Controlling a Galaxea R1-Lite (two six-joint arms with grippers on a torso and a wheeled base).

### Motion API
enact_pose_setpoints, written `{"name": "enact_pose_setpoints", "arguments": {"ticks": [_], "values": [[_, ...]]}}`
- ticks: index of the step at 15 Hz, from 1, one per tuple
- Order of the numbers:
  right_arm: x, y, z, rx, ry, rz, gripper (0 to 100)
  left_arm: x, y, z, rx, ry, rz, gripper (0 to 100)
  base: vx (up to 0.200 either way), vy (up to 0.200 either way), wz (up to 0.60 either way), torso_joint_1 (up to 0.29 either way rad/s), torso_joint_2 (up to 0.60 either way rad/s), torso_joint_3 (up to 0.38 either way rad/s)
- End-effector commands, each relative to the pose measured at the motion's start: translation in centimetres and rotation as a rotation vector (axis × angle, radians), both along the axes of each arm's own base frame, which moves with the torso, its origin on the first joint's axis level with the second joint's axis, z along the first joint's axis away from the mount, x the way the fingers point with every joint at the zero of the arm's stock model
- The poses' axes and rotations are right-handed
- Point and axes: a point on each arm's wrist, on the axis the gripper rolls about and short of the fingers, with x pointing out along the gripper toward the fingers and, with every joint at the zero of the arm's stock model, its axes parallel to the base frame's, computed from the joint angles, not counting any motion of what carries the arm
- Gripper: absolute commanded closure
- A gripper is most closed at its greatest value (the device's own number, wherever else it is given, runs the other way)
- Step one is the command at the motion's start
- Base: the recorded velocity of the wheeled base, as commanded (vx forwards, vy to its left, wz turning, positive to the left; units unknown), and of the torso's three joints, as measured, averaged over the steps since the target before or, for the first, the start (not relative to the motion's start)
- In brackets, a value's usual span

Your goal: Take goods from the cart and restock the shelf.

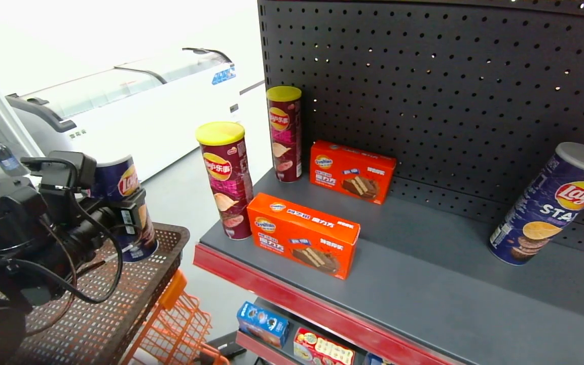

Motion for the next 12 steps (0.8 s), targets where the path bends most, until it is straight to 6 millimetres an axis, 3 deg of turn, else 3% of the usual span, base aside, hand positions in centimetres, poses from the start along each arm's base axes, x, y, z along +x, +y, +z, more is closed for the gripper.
{"name": "enact_pose_setpoints", "arguments": {"ticks": [1,5,8,12], "values": [[0.0,0.0,0.0,0.001,0.001,0.002,0,-3.8,-1.9,3.5,-0.005,-0.125,-0.093,100,0.0,0.0,0.0,0.0,0.0,0.0],[0.0,0.0,0.0,-0.001,0.001,0.002,0,-7.7,-3.4,3.4,0.083,-0.12,-0.202,100,0.0,0.0,0.0,0.0,0.0,0.0],[0.0,0.0,0.0,-0.001,0.001,0.0,0,-10.4,-4.2,4.3,0.05,-0.157,-0.298,100,0.0,0.0,0.0,0.0,0.0,0.0],[0.0,0.0,0.0,-0.001,0.001,0.002,0,-12.9,-4.9,3.8,0.014,-0.096,-0.461,100,0.0,0.0,0.0,0.0,0.0,0.0]]}}
